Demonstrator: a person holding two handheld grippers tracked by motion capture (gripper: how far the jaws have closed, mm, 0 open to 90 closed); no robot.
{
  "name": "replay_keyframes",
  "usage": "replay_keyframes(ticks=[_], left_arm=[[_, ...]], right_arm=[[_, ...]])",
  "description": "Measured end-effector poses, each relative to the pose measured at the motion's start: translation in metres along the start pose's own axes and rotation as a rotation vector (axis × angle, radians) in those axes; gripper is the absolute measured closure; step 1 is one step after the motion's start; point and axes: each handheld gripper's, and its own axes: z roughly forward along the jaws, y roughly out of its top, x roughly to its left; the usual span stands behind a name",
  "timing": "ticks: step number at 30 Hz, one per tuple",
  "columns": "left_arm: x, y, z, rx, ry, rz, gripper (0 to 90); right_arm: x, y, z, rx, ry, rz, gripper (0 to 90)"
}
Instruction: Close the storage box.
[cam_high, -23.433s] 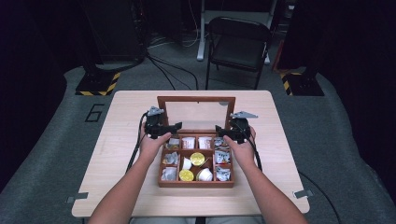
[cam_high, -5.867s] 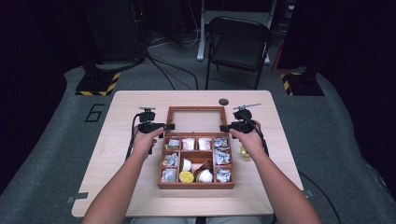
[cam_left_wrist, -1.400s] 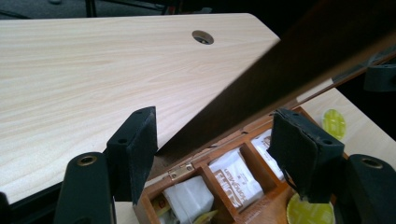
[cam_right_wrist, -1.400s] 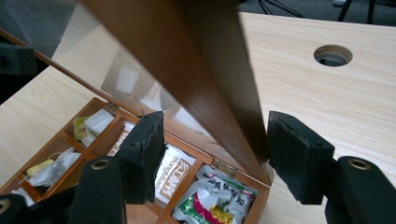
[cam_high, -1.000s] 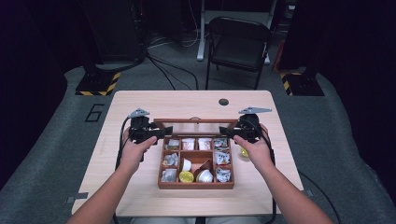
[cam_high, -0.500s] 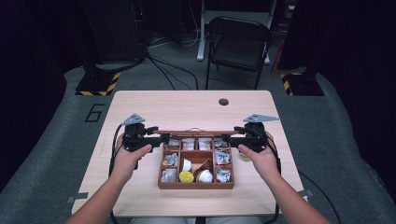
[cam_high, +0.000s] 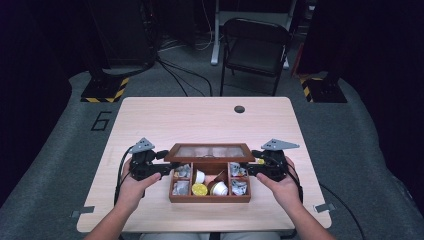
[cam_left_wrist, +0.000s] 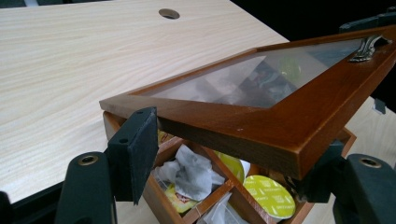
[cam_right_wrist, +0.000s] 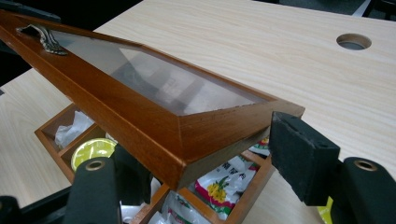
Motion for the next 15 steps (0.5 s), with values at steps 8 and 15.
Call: replay_keyframes(ticks=[8, 15], left_arm=[[-0.007, -0.006, -0.004, 0.004, 0.021, 0.028, 34.7], [-0.011, -0.012, -0.008, -0.003, 0.019, 0.024, 34.9]], right_arm=[[0.004, -0.01, -0.006, -0.011, 0.011, 0.005, 36.0], [0.009, -0.015, -0.011, -0.023, 0.006, -0.016, 36.2]])
